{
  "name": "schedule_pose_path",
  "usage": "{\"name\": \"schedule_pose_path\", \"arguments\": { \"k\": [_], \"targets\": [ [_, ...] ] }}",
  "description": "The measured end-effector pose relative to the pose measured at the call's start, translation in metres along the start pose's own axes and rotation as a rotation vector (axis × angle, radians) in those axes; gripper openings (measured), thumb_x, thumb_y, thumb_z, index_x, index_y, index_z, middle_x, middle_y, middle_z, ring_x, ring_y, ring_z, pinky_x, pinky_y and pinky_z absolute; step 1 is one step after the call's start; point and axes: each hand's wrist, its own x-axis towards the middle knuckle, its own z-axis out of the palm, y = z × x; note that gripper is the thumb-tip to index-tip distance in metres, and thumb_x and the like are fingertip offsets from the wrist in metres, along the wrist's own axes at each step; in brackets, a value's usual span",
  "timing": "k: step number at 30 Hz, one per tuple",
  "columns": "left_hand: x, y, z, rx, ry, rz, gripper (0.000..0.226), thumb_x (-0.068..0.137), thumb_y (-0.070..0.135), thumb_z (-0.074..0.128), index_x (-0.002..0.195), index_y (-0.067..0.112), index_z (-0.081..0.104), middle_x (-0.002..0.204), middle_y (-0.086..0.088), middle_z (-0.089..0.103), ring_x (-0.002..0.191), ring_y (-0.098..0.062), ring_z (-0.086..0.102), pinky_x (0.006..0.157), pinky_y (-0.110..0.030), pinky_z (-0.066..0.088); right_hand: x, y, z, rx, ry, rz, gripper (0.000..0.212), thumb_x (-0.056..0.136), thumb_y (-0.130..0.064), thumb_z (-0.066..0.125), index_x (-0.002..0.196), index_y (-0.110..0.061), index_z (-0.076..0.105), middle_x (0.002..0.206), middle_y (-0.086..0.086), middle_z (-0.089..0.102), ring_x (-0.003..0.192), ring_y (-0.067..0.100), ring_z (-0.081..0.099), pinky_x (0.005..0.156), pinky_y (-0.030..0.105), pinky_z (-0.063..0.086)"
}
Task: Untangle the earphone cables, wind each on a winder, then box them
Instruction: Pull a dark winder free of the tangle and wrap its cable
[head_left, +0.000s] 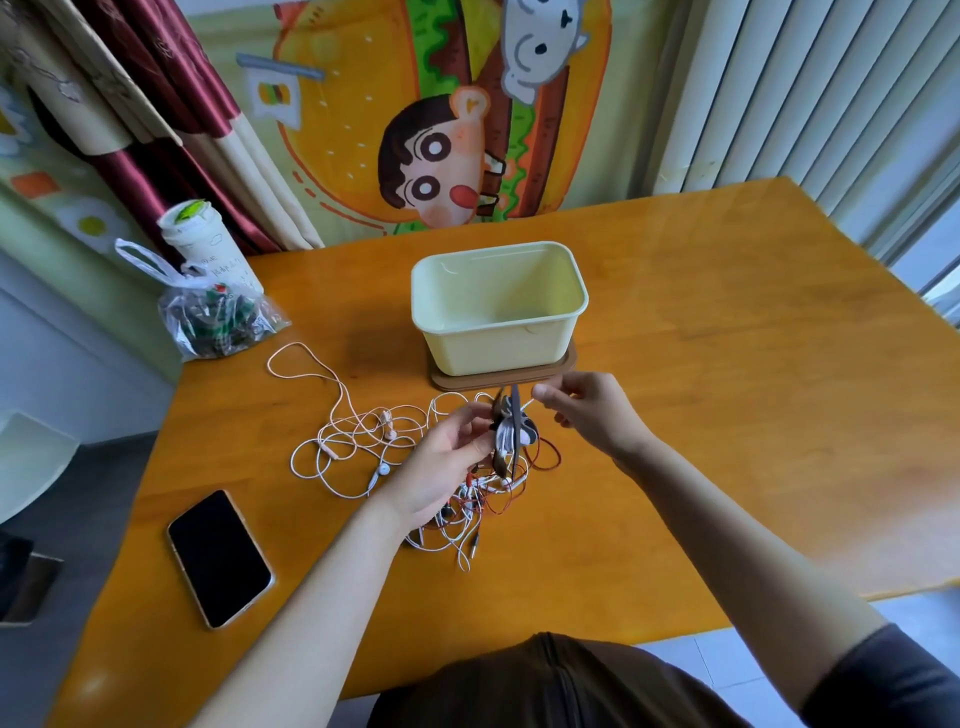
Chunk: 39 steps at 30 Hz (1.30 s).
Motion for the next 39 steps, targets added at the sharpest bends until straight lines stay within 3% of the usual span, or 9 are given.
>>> {"name": "schedule_pose_path", "arguments": {
  "k": [3, 7, 12, 17, 22, 24, 29, 33, 39],
  "targets": [
    [0.001, 0.004, 0.007, -0.320, 0.050, -0.012, 0.026, 0.095, -0.001, 0.041, 0.109, 0.016, 0.056, 0.102, -0.007, 0.066, 0.095, -0.018, 0.063, 0.086, -0.027, 0.050, -0.005, -0.002, 0.010, 0.071, -0.005, 0.028, 0.029, 0.091, -0.027, 0.061, 0.065, -0.015, 0.060, 0.057, -0.004, 0.054, 0.055, 0.009, 0.047, 0.055, 0.021, 0.040],
    [0.005, 0.005, 0.012, -0.522, 0.143, -0.009, 0.026, 0.097, 0.001, 0.038, 0.112, 0.014, 0.055, 0.112, -0.013, 0.062, 0.104, -0.023, 0.057, 0.101, -0.034, 0.041, -0.012, 0.001, 0.027, 0.158, -0.010, 0.085, 0.030, 0.094, -0.026, 0.056, 0.068, -0.012, 0.060, 0.058, 0.000, 0.054, 0.052, 0.010, 0.046, 0.051, 0.020, 0.038],
    [0.007, 0.004, 0.016, -0.703, 0.212, -0.024, 0.025, 0.099, 0.003, 0.036, 0.112, 0.012, 0.055, 0.100, -0.011, 0.071, 0.100, -0.020, 0.064, 0.091, -0.029, 0.047, -0.020, 0.003, 0.042, 0.240, -0.020, 0.160, 0.027, 0.097, -0.020, 0.051, 0.086, 0.000, 0.065, 0.056, -0.003, 0.052, 0.049, 0.007, 0.046, 0.049, 0.018, 0.038],
    [0.007, 0.004, 0.018, -0.702, 0.256, -0.038, 0.026, 0.100, 0.004, 0.036, 0.117, 0.013, 0.054, 0.109, -0.013, 0.066, 0.103, -0.021, 0.060, 0.092, -0.029, 0.046, -0.024, 0.001, 0.045, 0.320, 0.001, 0.182, 0.028, 0.097, -0.020, 0.050, 0.093, 0.003, 0.065, 0.062, -0.002, 0.055, 0.048, 0.005, 0.049, 0.052, 0.018, 0.041],
    [0.009, 0.007, 0.018, -0.614, 0.264, -0.023, 0.031, 0.100, 0.007, 0.036, 0.124, 0.019, 0.052, 0.113, -0.010, 0.063, 0.071, -0.010, 0.050, 0.055, -0.016, 0.039, -0.027, -0.005, 0.046, 0.412, 0.044, 0.160, 0.022, 0.097, -0.016, 0.051, 0.090, -0.002, 0.066, 0.061, -0.004, 0.056, 0.046, 0.001, 0.049, 0.048, 0.011, 0.039],
    [0.009, 0.008, 0.016, -0.584, 0.263, -0.005, 0.031, 0.100, 0.008, 0.038, 0.125, 0.019, 0.052, 0.114, -0.011, 0.062, 0.064, -0.008, 0.045, 0.049, -0.014, 0.038, -0.026, -0.005, 0.043, 0.405, 0.045, 0.144, 0.021, 0.095, -0.017, 0.054, 0.090, -0.002, 0.068, 0.057, -0.007, 0.055, 0.047, 0.001, 0.048, 0.048, 0.011, 0.038],
    [0.009, 0.008, 0.017, -0.459, 0.286, 0.024, 0.036, 0.099, 0.011, 0.042, 0.133, 0.019, 0.048, 0.124, -0.011, 0.059, 0.083, -0.011, 0.055, 0.063, -0.017, 0.045, -0.023, -0.006, 0.037, 0.377, 0.039, 0.119, 0.018, 0.092, -0.020, 0.058, 0.088, -0.008, 0.070, 0.061, -0.004, 0.058, 0.052, 0.003, 0.050, 0.052, 0.014, 0.042],
    [0.008, 0.010, 0.017, -0.474, 0.313, 0.004, 0.028, 0.098, 0.008, 0.044, 0.122, 0.018, 0.057, 0.099, -0.007, 0.059, 0.063, -0.006, 0.048, 0.050, -0.013, 0.040, -0.024, -0.007, 0.035, 0.416, 0.020, 0.151, 0.017, 0.093, -0.019, 0.056, 0.087, -0.008, 0.069, 0.059, -0.006, 0.058, 0.051, 0.002, 0.052, 0.051, 0.013, 0.042],
    [0.007, 0.014, 0.018, -0.585, 0.307, -0.036, 0.027, 0.099, 0.003, 0.036, 0.115, 0.005, 0.058, 0.086, -0.008, 0.062, 0.065, -0.010, 0.052, 0.060, -0.016, 0.050, -0.024, -0.007, 0.035, 0.389, 0.071, 0.129, 0.016, 0.094, -0.016, 0.054, 0.088, -0.012, 0.068, 0.065, -0.001, 0.061, 0.055, 0.007, 0.053, 0.054, 0.016, 0.045]
  ]
}}
